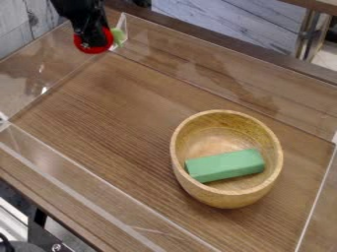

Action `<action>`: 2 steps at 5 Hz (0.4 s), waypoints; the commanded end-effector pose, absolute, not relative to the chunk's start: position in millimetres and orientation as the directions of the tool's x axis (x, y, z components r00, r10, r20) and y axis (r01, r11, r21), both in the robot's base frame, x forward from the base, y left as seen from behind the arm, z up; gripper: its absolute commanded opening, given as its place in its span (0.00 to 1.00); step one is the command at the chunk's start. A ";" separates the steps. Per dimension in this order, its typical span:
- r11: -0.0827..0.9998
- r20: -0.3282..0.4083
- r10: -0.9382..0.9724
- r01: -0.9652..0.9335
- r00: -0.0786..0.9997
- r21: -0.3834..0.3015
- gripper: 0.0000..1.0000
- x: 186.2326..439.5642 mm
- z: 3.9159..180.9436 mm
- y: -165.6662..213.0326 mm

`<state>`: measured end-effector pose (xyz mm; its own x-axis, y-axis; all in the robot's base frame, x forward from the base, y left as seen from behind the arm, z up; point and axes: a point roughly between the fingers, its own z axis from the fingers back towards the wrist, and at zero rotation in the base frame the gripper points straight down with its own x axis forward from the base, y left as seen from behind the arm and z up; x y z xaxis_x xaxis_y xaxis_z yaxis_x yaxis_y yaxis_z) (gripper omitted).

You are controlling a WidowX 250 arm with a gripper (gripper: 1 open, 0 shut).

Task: Move the red fruit to the left

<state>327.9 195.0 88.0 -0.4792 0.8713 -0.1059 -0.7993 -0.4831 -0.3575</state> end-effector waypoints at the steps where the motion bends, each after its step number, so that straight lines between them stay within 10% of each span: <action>1: -0.471 -0.096 0.872 -0.771 -0.479 -0.429 0.00 339.4 104.6 199.4; 2: -0.478 -0.098 0.868 -0.765 -0.487 -0.433 0.00 342.5 98.8 199.3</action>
